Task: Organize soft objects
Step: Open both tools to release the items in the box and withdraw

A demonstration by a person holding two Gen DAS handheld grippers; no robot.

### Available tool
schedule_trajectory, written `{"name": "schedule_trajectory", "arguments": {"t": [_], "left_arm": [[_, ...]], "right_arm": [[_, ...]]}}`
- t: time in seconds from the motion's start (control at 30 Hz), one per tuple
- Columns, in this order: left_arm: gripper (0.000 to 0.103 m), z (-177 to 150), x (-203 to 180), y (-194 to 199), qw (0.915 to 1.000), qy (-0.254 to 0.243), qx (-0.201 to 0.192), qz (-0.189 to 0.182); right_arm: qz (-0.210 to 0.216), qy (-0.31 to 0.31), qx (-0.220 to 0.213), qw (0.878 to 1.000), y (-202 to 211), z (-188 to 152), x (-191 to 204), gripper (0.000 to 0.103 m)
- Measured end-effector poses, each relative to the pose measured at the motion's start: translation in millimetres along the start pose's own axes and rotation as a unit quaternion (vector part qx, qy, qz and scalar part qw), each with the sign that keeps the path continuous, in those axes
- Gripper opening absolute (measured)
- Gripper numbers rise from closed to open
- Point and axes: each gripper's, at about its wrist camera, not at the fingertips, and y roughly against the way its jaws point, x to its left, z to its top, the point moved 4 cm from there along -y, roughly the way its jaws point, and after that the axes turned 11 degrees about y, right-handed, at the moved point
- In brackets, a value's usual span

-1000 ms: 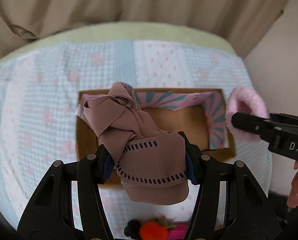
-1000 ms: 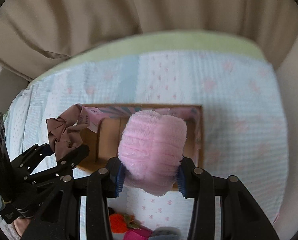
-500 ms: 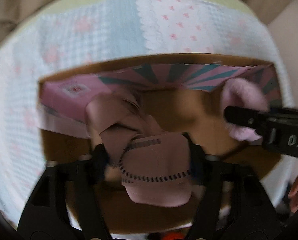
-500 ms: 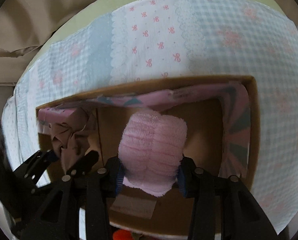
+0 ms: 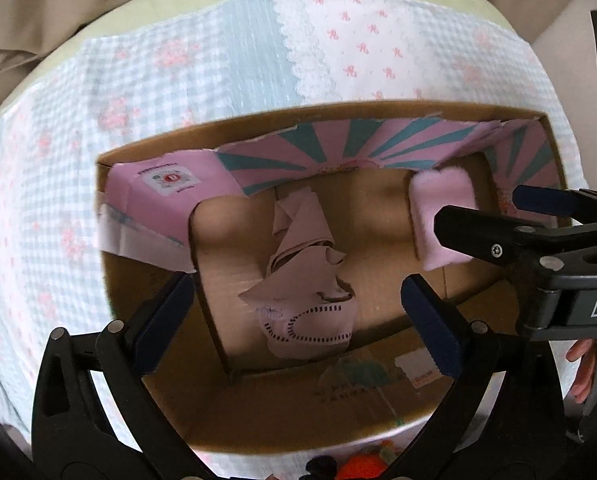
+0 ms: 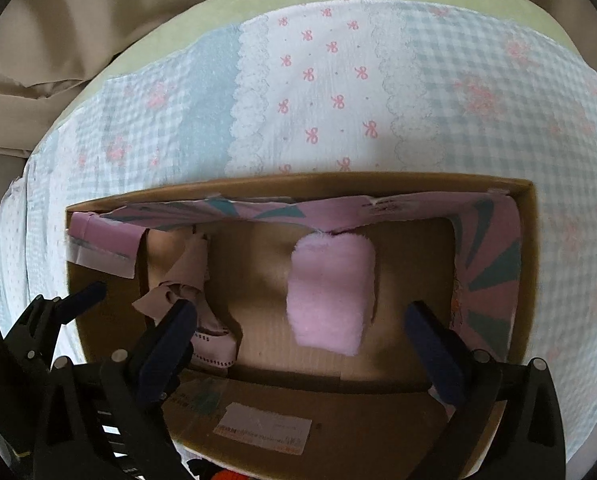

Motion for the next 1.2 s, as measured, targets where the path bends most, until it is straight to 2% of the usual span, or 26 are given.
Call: {"name": "schedule_trajectory", "arguments": {"t": [0.27, 0.6, 0.8, 0.9, 1.07, 1.2], "left_arm": [[0.103, -7, 2, 54, 0.9993, 0.012, -0.033, -0.01], [0.103, -47, -3, 164, 0.9934, 0.025, -0.109, -0.024], [0.103, -89, 4, 237, 0.9843, 0.036, -0.172, -0.021], [0.103, -113, 8, 270, 0.978, 0.037, -0.205, -0.009], [0.103, -157, 16, 317, 0.9679, 0.043, -0.247, -0.018], [0.103, -198, 25, 338, 0.9593, 0.06, -0.275, -0.02]], "right_arm": [[-0.008, 0.005, -0.047, 0.999, 51, -10, 8, 0.103], [-0.038, 0.037, -0.136, 0.989, 164, -51, 34, 0.103], [-0.058, 0.055, -0.202, 0.976, 241, -102, 53, 0.103], [-0.088, 0.078, -0.227, 0.967, 269, -131, 66, 0.103], [-0.113, 0.097, -0.269, 0.952, 303, -183, 88, 0.103], [-0.119, 0.098, -0.288, 0.945, 312, -219, 98, 0.103]]}}
